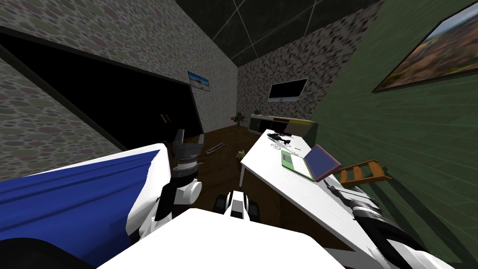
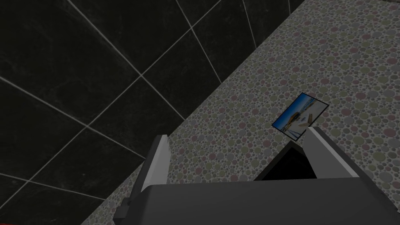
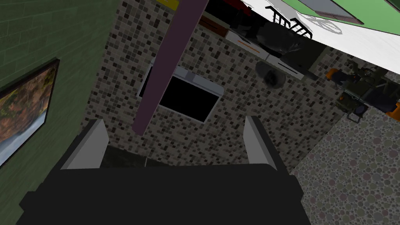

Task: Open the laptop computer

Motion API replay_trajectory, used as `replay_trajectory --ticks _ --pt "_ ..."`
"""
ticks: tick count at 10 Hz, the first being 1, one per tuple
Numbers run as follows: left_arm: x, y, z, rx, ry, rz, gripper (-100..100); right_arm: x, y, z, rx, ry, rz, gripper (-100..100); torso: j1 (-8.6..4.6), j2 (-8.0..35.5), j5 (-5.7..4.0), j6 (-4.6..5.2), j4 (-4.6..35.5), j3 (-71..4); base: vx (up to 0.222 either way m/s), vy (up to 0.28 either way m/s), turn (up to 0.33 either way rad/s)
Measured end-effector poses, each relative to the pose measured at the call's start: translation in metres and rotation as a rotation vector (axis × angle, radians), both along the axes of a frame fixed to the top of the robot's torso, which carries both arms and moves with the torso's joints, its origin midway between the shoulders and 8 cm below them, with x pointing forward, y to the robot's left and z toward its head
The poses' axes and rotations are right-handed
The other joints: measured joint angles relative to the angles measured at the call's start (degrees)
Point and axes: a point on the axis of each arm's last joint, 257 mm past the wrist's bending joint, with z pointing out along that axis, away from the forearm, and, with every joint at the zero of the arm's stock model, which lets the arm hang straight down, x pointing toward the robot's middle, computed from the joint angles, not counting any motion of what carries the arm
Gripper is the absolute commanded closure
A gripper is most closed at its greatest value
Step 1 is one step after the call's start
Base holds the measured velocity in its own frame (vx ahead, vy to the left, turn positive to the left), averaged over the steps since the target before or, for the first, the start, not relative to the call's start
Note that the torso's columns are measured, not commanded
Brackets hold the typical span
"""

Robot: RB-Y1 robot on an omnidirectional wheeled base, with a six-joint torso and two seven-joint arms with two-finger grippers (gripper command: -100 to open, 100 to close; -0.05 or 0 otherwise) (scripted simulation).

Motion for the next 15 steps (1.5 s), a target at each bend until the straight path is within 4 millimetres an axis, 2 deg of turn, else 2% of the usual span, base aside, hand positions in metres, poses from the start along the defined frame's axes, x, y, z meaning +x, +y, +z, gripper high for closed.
replay_trajectory --ticks 2,3,6,10,15 --pt "0.0 0.0 0.0 0.0 0.0 0.0 0 -0.008 -0.025 0.002 -0.062 0.046 -0.044 -100 -0.22 0.1 -0.07 0.01 0.03 0.06 0.046 0.049 0.145" --pt "0.0 0.0 0.0 0.0 0.0 0.0 0 -0.019 -0.04 0.007 -0.111 0.079 -0.072 -100 -0.18 0.12 -0.05 0.03 0.03 0.07 0.043 0.036 0.037" --pt "0.0 0.0 0.0 0.0 0.0 0.0 0 -0.027 -0.066 0.014 -0.166 0.117 -0.11 -100 -0.14 0.11 -0.05 -0.02 0.03 0.07 0.029 0.032 0.074" --pt "0.0 0.0 0.0 0.0 0.0 0.0 0 -0.059 -0.116 0.043 -0.324 0.224 -0.209 -100 -0.1 0.12 -0.03 0.04 0.03 0.07 0.053 0.056 0.098" --pt "0.0 0.0 0.0 0.0 0.0 0.0 0 -0.078 -0.148 0.064 -0.423 0.292 -0.277 -100 -0.13 0.07 -0.04 0.02 0.02 0.04 0.027 0.027 0.064"
